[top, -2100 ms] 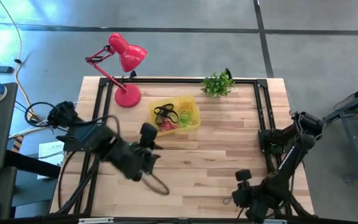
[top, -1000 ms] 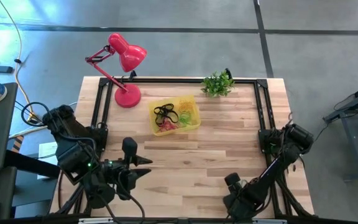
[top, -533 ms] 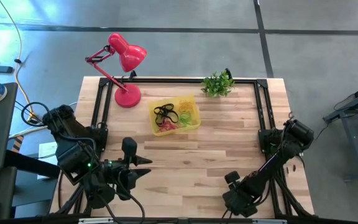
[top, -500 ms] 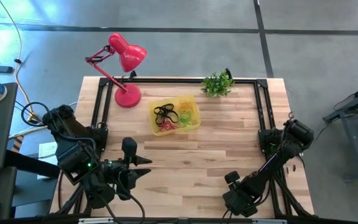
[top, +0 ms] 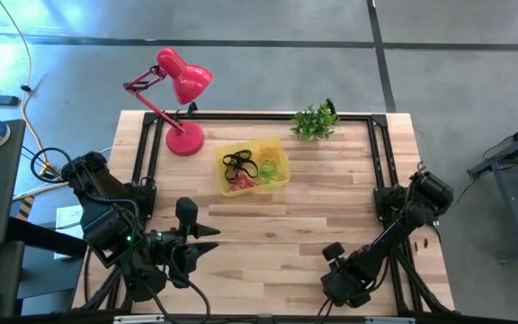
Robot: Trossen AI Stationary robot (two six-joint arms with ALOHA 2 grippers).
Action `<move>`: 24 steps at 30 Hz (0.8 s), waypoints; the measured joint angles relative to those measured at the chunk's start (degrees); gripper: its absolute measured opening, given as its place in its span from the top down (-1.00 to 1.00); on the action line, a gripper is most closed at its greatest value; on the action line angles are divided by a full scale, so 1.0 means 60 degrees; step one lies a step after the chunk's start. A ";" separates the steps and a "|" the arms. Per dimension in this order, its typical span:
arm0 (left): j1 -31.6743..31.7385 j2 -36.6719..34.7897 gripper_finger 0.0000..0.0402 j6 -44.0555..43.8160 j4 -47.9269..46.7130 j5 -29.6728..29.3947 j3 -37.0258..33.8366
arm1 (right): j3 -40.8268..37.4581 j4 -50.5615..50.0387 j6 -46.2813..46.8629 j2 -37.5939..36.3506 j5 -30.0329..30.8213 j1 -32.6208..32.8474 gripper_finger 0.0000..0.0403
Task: Pick and place rubber bands into bin
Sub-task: Put the blue rubber band into the yellow bin
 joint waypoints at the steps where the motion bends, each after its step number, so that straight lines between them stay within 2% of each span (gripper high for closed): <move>1: 0.0000 0.0000 0.36 0.0000 -0.0019 0.0003 0.0000 | -0.0023 0.0005 -0.0032 0.0000 0.0015 0.0003 0.36; 10: 0.0000 0.0000 0.36 -0.0011 -0.0134 0.0007 0.0000 | -0.0666 0.0761 0.0453 -0.0051 -0.0466 -0.0026 0.47; 15: 0.0000 0.0000 0.36 -0.0044 -0.0150 0.0011 0.0000 | -0.0684 0.0858 0.0336 -0.0051 -0.0487 -0.0030 0.63; 21: 0.0000 0.0000 0.36 -0.0068 -0.0149 0.0011 0.0000 | -0.0695 0.0841 0.0307 -0.0051 -0.0320 -0.0026 0.93; 24: 0.0000 0.0000 0.36 -0.0143 -0.0148 0.0011 0.0000 | -0.0695 0.0841 0.0353 -0.0051 -0.0337 -0.0024 0.97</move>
